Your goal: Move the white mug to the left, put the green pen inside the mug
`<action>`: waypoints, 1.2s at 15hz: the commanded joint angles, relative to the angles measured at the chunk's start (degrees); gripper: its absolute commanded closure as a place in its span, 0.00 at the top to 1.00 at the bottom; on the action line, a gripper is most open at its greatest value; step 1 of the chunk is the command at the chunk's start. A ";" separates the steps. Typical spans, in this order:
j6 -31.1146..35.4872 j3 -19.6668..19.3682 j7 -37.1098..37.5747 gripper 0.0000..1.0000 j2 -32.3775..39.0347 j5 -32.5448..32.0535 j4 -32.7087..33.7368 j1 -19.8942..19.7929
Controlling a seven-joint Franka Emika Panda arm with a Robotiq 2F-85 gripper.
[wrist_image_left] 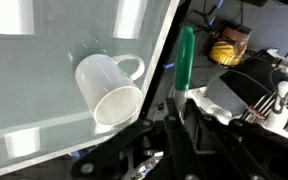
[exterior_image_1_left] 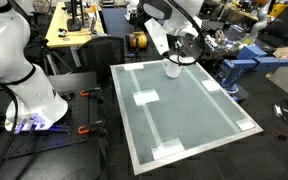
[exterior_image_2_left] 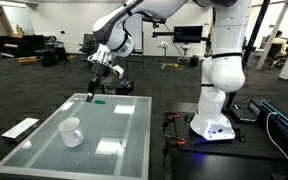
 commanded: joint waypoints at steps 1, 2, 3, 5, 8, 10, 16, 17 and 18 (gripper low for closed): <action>-6.88 -0.29 -10.76 0.03 1.21 8.03 2.18 -1.83; -8.92 -0.57 -13.25 0.03 1.54 9.66 2.44 -2.14; -10.52 -0.85 -15.17 0.03 1.91 10.75 2.67 -2.42; -13.70 -1.38 -18.01 0.03 2.80 11.90 3.31 -3.03; -16.71 -1.97 -21.35 0.03 4.33 12.84 4.24 -3.84; -18.28 -2.21 -23.25 0.03 5.26 13.60 4.85 -4.27; -18.25 -2.30 -31.60 0.03 7.77 17.44 6.35 -4.86; -18.17 -2.28 -33.18 0.03 8.09 18.59 6.43 -4.91; -17.91 -2.27 -34.70 0.03 8.32 19.86 6.41 -4.91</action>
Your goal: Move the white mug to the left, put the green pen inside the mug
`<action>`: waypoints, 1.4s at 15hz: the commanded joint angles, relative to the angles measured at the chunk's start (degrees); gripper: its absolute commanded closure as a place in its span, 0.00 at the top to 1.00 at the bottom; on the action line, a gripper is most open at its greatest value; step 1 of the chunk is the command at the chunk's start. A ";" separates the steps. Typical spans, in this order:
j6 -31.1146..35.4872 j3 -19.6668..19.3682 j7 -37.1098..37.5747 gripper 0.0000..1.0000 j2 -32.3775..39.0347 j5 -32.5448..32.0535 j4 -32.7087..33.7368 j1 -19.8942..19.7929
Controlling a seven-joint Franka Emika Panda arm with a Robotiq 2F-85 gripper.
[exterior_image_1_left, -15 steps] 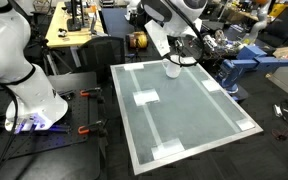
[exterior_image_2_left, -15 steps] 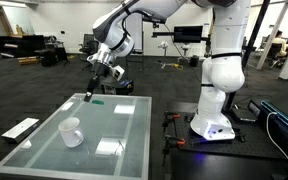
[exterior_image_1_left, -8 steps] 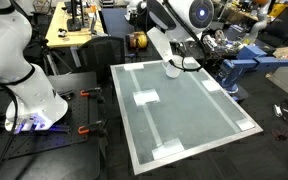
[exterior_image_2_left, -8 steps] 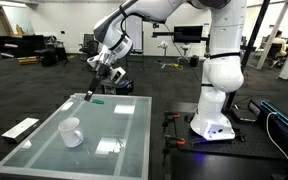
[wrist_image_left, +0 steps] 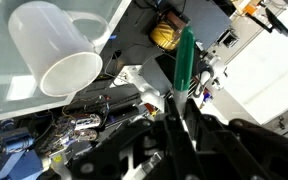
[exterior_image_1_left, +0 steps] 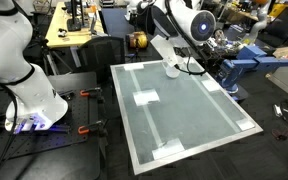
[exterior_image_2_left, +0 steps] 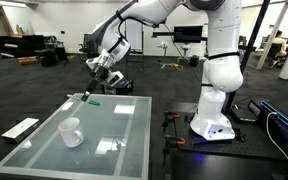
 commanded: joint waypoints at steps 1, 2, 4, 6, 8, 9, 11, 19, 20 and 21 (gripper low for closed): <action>-1.13 -0.25 -6.06 0.03 1.50 4.69 1.34 -0.55; -1.04 -0.26 -7.97 0.03 1.69 6.16 1.25 -0.60; -0.39 -0.30 -12.07 0.03 1.84 9.68 0.86 -0.59; 0.25 -0.39 -16.61 0.03 2.13 13.57 0.57 -0.44; 0.69 -0.51 -20.81 0.03 2.66 17.43 0.44 -0.22; 0.97 -0.57 -22.86 0.03 2.92 19.19 0.36 -0.07; 1.73 -0.66 -27.18 0.03 3.47 22.63 0.20 0.26; 2.83 -0.78 -40.83 0.03 7.85 32.61 1.13 1.81; 0.97 -1.22 -38.29 0.14 6.87 30.63 0.24 1.31; 0.97 -1.22 -39.07 0.14 7.38 31.06 0.24 1.49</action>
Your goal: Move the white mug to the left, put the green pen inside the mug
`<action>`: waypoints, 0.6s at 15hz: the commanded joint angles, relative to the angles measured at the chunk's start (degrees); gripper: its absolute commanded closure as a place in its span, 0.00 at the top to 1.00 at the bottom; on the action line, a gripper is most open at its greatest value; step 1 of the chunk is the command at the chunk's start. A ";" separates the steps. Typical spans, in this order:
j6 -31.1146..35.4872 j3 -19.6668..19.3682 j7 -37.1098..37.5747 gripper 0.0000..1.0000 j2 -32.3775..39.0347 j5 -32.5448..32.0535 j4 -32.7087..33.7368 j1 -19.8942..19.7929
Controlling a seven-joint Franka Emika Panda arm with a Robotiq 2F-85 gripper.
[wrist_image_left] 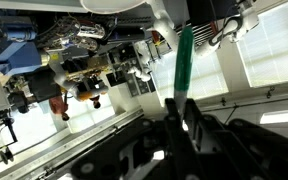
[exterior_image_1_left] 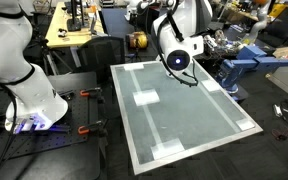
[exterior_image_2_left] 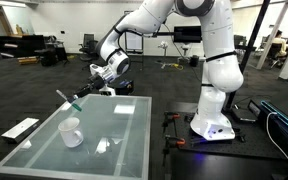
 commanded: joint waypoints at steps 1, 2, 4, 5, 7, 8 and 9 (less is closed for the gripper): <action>-0.30 -1.06 -0.24 0.14 0.30 0.15 0.06 1.05; -0.29 -1.05 -0.39 0.14 0.50 0.23 0.13 1.13; -0.27 -1.05 -0.39 0.14 0.56 0.24 0.30 1.15; -0.26 -1.04 -0.39 0.03 0.56 0.24 0.39 1.15; -0.06 -0.95 -2.24 0.03 0.64 1.85 0.42 1.16; 0.23 -0.89 -3.31 0.03 0.74 2.88 0.51 1.21; 0.17 -0.87 -4.25 0.03 0.77 3.88 0.51 1.21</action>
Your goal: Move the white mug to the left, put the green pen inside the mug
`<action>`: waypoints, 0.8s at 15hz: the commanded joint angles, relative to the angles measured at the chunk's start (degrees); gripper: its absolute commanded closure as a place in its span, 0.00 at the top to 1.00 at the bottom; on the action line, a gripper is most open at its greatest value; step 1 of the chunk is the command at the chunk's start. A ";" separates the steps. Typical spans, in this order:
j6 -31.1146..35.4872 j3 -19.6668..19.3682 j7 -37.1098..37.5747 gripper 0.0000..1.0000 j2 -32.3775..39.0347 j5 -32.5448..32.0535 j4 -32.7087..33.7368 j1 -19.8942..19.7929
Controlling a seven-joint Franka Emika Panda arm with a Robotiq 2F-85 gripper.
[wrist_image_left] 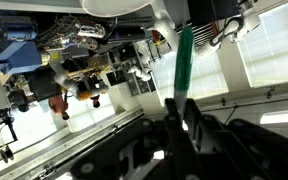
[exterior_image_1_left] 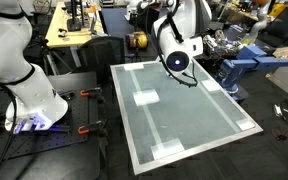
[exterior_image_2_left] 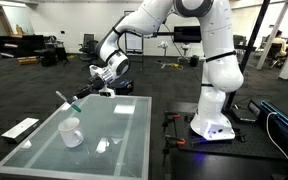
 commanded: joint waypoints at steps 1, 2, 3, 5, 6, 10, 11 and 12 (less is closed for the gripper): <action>0.01 -0.88 -4.96 0.03 0.08 4.43 0.16 0.95; -0.19 -0.88 -6.32 0.03 0.21 5.58 0.22 1.00; -0.44 -0.89 -7.77 0.03 0.39 6.75 0.32 1.07; -0.32 -0.87 -9.91 0.03 0.90 8.25 0.56 1.43; -0.15 -0.87 -10.84 0.03 1.19 8.80 0.67 1.65; -0.32 -0.77 -13.05 0.03 2.87 10.02 1.21 2.38; -0.41 -0.79 -13.32 0.03 3.35 10.14 1.35 2.52; -0.36 -0.80 -13.37 0.03 3.89 10.34 1.52 2.69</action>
